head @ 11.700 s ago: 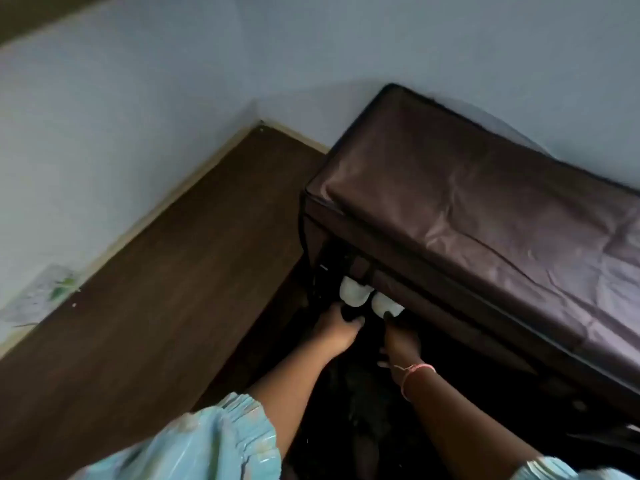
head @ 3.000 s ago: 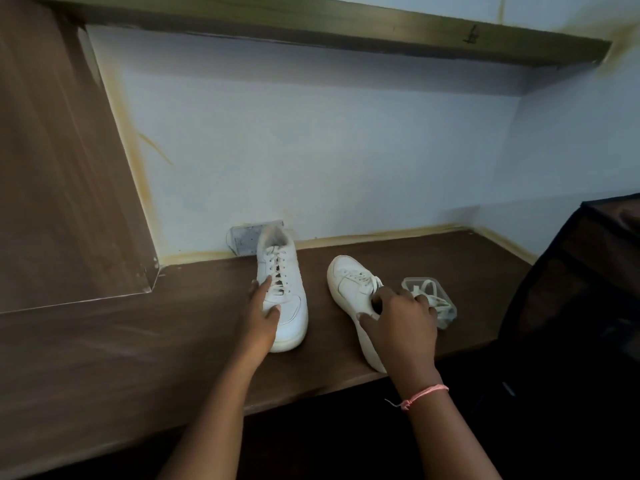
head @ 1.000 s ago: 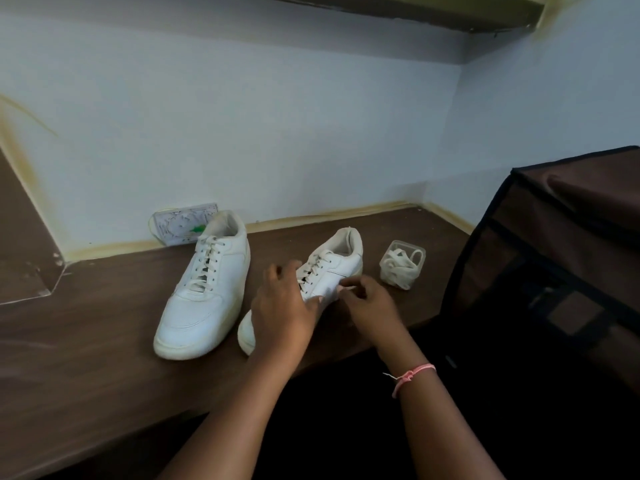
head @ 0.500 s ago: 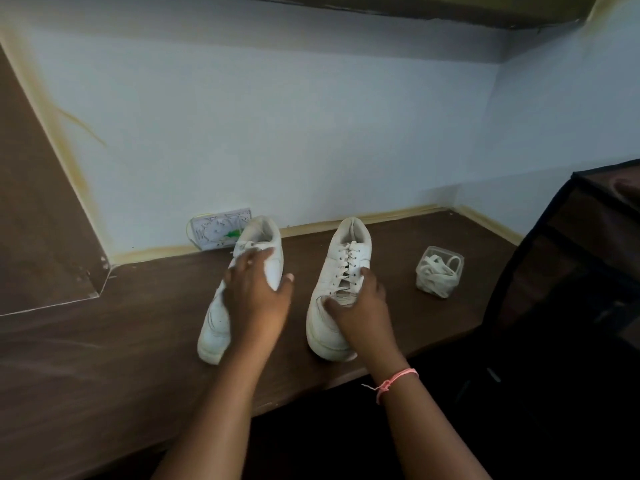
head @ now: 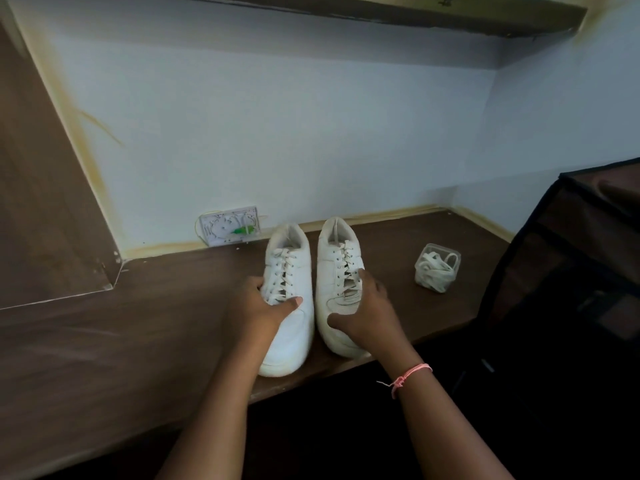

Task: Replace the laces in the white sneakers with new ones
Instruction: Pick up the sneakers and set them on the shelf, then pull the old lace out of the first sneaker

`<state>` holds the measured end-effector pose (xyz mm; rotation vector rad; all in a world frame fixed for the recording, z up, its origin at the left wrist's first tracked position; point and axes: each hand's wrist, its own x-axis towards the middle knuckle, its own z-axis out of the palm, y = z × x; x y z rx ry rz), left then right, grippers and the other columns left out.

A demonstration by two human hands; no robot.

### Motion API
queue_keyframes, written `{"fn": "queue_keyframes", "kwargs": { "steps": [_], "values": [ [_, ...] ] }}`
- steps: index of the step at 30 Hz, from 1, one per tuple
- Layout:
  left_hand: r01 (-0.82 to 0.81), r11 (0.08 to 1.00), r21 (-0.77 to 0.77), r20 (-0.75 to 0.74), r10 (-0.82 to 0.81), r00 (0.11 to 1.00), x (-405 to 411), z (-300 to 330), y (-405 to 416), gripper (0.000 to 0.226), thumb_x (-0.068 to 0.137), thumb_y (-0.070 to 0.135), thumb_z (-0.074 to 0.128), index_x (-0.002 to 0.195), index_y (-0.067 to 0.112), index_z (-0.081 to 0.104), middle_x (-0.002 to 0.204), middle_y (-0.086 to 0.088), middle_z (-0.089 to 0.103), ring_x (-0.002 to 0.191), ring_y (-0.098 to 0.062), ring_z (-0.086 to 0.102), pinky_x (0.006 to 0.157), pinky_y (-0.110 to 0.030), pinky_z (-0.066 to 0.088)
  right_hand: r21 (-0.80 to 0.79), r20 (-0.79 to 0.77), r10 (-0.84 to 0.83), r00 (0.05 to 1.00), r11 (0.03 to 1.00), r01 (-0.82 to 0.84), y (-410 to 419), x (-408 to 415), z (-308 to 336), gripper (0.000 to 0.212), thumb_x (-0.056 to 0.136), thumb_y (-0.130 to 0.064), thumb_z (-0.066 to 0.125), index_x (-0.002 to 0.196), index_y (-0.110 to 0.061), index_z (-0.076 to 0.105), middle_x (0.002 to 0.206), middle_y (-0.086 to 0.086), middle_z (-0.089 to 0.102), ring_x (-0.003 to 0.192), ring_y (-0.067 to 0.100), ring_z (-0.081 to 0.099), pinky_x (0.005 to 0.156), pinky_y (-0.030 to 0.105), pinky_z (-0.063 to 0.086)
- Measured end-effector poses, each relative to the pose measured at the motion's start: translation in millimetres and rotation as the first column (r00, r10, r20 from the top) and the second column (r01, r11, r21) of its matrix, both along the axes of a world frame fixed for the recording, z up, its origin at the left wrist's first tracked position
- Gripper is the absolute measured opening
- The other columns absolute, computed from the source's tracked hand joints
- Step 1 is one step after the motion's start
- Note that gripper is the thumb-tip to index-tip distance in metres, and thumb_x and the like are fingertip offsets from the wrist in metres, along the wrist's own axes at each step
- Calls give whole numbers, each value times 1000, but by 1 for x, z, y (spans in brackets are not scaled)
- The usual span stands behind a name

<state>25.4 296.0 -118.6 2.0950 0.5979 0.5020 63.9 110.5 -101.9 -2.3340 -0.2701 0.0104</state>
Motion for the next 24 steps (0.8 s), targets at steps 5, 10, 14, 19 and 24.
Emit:
{"fn": "queue_keyframes", "kwargs": {
  "steps": [5, 10, 14, 19, 24],
  "values": [
    [-20, 998, 61, 6, 19, 1000, -21, 0, -34, 69, 62, 52, 85, 111, 14, 55, 106, -2, 60, 93, -23, 61, 77, -36, 50, -18, -27, 3, 1000, 1000, -3, -29, -13, 7, 91, 68, -24, 82, 145, -22, 33, 146, 4, 35, 129, 20, 42, 97, 27, 38],
    [6, 999, 36, 62, -8, 998, -38, 0, -40, 68, 60, 68, 77, 102, 22, 51, 97, 8, 56, 87, -14, 59, 77, -40, 54, -53, -90, 20, 996, 998, -25, -40, -14, 10, 92, 68, -20, 81, 146, -19, 32, 147, 5, 33, 132, 23, 38, 99, 28, 37],
    [-7, 986, 169, 273, -40, 961, -25, 18, -23, 52, 78, 57, 70, 123, 35, 55, 108, 10, 48, 92, -4, 52, 78, -29, 48, 23, 202, -88, 975, 996, 85, -19, -7, 23, 61, 76, -22, 75, 133, -16, 52, 131, 7, 49, 121, 28, 46, 101, 40, 41],
    [102, 980, 172, 375, -160, 913, 0, 17, -8, 12, 85, 30, 73, 97, 31, 71, 95, 12, 55, 79, -1, 60, 68, -10, 46, 51, 474, -62, 878, 998, 43, 44, 1, 28, 15, 88, -30, 64, 100, -24, 73, 102, -3, 67, 104, 20, 54, 88, 38, 39],
    [119, 990, 74, 426, -139, 894, 4, 6, -2, 15, 85, 8, 71, 87, 22, 72, 90, 6, 67, 78, -4, 65, 70, -15, 49, 65, 475, -82, 876, 996, 58, 70, 0, 10, 21, 90, -39, 59, 98, -24, 71, 96, -5, 64, 95, 20, 55, 84, 43, 45]
  ]
}}
